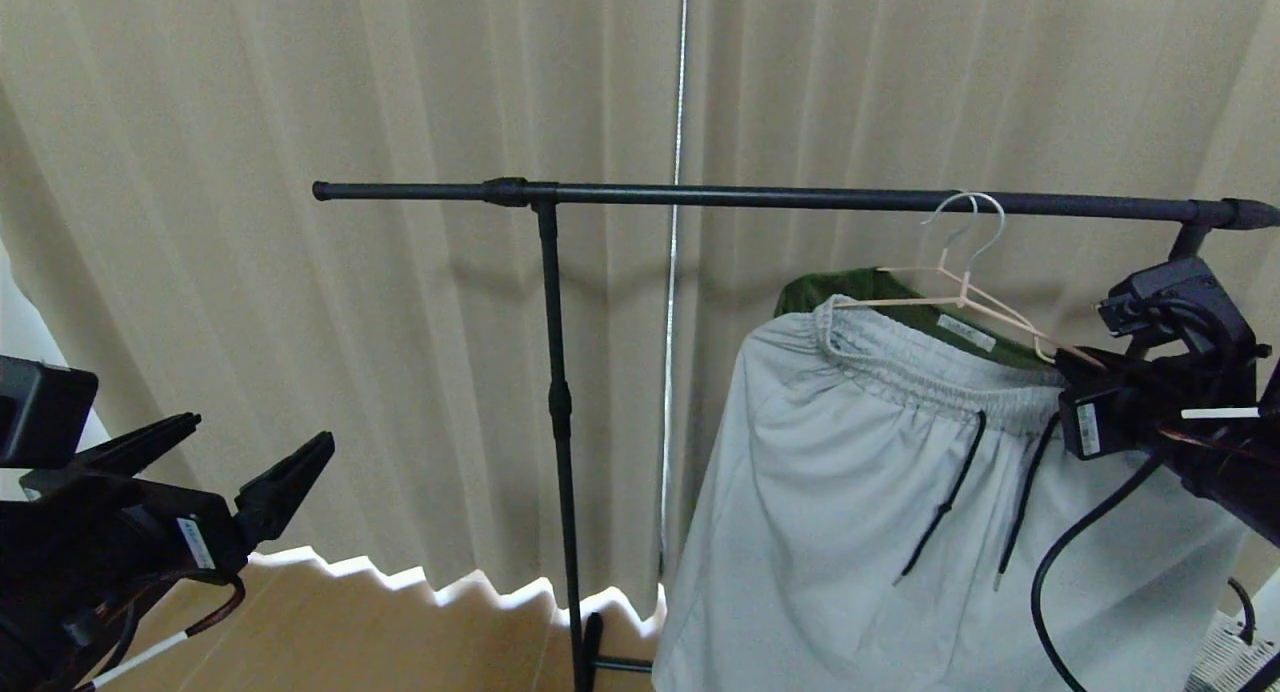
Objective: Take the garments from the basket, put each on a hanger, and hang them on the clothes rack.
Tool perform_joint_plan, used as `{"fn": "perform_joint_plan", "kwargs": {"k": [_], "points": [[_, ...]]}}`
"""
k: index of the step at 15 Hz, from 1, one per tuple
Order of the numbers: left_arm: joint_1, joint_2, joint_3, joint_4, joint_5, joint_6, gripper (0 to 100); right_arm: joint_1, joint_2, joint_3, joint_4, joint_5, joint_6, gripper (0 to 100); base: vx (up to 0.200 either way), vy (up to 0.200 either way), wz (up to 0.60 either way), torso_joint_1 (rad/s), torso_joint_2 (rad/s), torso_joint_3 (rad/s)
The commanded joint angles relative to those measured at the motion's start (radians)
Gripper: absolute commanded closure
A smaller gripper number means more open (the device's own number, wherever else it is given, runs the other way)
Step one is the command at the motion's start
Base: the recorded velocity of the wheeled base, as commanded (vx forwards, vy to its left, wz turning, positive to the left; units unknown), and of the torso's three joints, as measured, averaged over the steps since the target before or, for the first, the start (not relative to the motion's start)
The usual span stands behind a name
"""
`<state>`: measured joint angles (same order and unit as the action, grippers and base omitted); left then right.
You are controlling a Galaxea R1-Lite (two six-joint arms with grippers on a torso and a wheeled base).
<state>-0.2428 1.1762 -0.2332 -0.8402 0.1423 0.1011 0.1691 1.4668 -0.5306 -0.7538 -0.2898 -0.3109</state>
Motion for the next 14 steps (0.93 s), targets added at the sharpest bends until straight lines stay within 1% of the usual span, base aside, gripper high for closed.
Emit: {"fn": "perform_joint_plan", "kwargs": {"k": [1, 2, 4, 5, 6, 8, 9, 11, 13, 14], "points": [[-0.012, -0.015, 0.002, 0.000, 0.000, 0.000, 0, 0.021, 0.032, -0.060, 0.005, 0.000, -0.001, 100, 0.200, 0.000, 0.00, -0.002, 0.00, 0.002], [-0.015, -0.021, 0.003, 0.000, 0.000, 0.000, 0, 0.024, 0.050, -0.084, 0.005, 0.000, -0.001, 100, 0.200, 0.000, 0.00, 0.002, 0.00, 0.007], [-0.038, -0.043, 0.006, 0.000, 0.000, 0.000, 0, 0.030, 0.096, -0.157, 0.011, -0.012, -0.002, 100, 0.000, 0.000, 0.00, 0.000, 0.00, 0.000], [-0.041, -0.047, 0.008, 0.000, 0.000, 0.000, 0, 0.029, 0.112, -0.173, 0.018, -0.017, -0.002, 100, 0.000, 0.000, 0.00, 0.000, 0.00, 0.000], [-0.044, -0.055, 0.012, 0.000, 0.000, 0.000, 0, 0.027, 0.159, -0.221, 0.039, -0.034, -0.002, 100, 0.000, 0.000, 0.00, 0.000, 0.00, 0.000], [-0.046, -0.056, 0.012, 0.000, 0.000, 0.002, 0, 0.026, 0.213, -0.255, 0.050, -0.060, -0.002, 100, 0.000, 0.000, 0.00, 0.000, 0.00, 0.000], [-0.046, -0.055, 0.012, 0.000, 0.000, 0.002, 0, 0.027, 0.214, -0.255, 0.050, -0.060, -0.002, 100, 0.000, 0.000, 0.00, 0.000, 0.00, 0.000], [-0.046, -0.055, 0.012, 0.000, 0.000, 0.002, 0, 0.021, 0.297, -0.325, 0.051, -0.092, -0.004, 100, 0.000, 0.000, 0.00, 0.000, 0.00, 0.000], [-0.046, -0.055, 0.012, 0.000, 0.000, 0.002, 0, 0.021, 0.339, -0.364, 0.051, -0.123, -0.004, 100, 0.000, 0.000, 0.00, 0.000, 0.00, 0.000], [-0.046, -0.055, 0.012, 0.000, 0.000, 0.002, 0, 0.021, 0.346, -0.367, 0.051, -0.123, -0.007, 100, 0.000, 0.000, 0.00, 0.000, 0.00, 0.000]]}}
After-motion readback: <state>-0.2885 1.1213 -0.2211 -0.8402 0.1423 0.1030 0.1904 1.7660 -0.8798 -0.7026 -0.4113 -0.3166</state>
